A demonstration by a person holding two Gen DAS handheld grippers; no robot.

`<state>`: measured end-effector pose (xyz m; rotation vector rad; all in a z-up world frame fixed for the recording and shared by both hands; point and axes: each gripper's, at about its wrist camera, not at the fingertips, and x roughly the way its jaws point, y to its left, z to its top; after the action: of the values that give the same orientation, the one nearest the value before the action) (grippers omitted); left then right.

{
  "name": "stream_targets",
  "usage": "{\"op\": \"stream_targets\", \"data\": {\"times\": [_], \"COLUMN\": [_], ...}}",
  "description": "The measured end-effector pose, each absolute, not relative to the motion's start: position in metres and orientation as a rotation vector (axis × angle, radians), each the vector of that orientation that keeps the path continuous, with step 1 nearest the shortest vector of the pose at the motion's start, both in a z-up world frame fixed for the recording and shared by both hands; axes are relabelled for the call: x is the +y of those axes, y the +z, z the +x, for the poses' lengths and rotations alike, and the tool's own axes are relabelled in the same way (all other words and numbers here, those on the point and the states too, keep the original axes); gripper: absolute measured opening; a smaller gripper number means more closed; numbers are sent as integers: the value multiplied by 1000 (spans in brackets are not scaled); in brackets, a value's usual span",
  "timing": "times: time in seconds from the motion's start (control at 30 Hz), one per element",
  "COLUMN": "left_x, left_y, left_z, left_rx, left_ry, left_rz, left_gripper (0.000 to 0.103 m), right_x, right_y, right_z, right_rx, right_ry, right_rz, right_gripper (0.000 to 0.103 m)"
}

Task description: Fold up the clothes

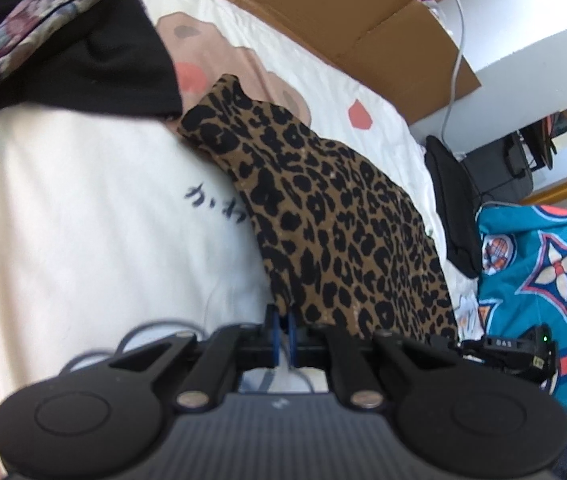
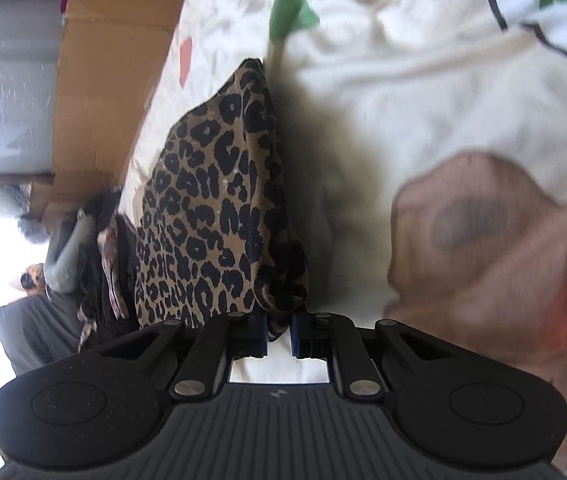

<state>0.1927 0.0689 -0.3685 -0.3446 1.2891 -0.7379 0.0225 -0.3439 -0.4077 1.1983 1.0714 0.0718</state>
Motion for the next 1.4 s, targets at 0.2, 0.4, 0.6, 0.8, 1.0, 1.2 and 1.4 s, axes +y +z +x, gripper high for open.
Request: {"op": "stream_targets", "data": {"times": [0.2, 0.4, 0.6, 0.8, 1.0, 1.2, 1.4], "left_x": [81, 76, 62, 40, -3, -50, -92], "left_y": [-370, -384, -367, -349, -329, -314, -318], "left_z": [172, 151, 166, 183, 207, 231, 245], "left_rx": [1356, 1442, 1392, 1324, 1224, 1136, 1121], "left_ry": [-724, -704, -759, -807, -864, -914, -921], "left_rz": [-292, -275, -248, -149, 34, 164, 205], "left_gripper": [2, 0, 0, 7, 35, 56, 64], "right_x": [-342, -356, -372, -395, -419, -430, -435], "right_y": [-406, -393, -382, -372, -365, -366, -364], "right_z": [23, 37, 45, 48, 54, 62, 71], "right_rx": [1102, 1061, 1019, 983, 953, 952, 956], "right_ry": [72, 49, 9, -52, -106, -130, -141], "right_rz": [1134, 1069, 1057, 1045, 1033, 1022, 1006], "right_gripper": [9, 8, 8, 8, 7, 7, 7]}}
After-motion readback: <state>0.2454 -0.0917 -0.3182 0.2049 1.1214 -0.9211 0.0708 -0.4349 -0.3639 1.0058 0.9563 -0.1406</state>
